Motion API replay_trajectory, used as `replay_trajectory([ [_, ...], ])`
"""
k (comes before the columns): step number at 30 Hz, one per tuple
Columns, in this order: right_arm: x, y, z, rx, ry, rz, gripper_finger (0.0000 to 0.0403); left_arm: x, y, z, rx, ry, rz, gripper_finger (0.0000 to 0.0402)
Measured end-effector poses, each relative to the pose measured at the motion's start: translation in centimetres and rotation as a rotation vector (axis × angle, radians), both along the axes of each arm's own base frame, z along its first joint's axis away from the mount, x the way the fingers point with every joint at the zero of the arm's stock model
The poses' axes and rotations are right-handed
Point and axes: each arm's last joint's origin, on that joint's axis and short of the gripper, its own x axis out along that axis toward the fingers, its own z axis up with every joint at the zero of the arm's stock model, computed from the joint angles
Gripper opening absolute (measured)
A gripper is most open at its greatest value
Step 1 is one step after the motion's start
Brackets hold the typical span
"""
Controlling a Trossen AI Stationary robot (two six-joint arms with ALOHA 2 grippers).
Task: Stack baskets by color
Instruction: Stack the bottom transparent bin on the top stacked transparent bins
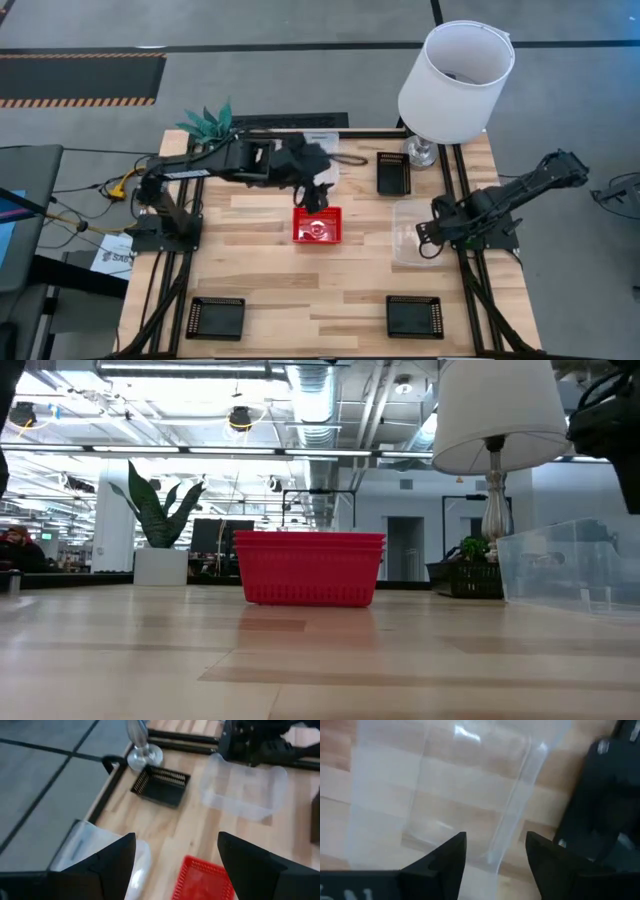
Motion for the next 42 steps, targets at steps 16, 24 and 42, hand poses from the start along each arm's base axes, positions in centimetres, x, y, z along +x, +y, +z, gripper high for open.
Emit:
replay_trajectory([
  [16,1.9,3.2,-3.7,-0.072,0.215,-0.141,0.0219,-5.0,-0.5,-5.2,-0.157,-0.375,-0.086,0.0256],
  [24,2.9,3.3,-5.1,-0.110,0.275,-0.161,0.0219,-5.0,-0.5,-5.0,-0.138,-0.386,-0.101,0.0236],
  [42,4.0,2.3,-7.0,-0.197,0.190,-0.180,0.0035,-5.0,-0.7,-5.2,-0.162,-0.367,-0.118,0.0230],
])
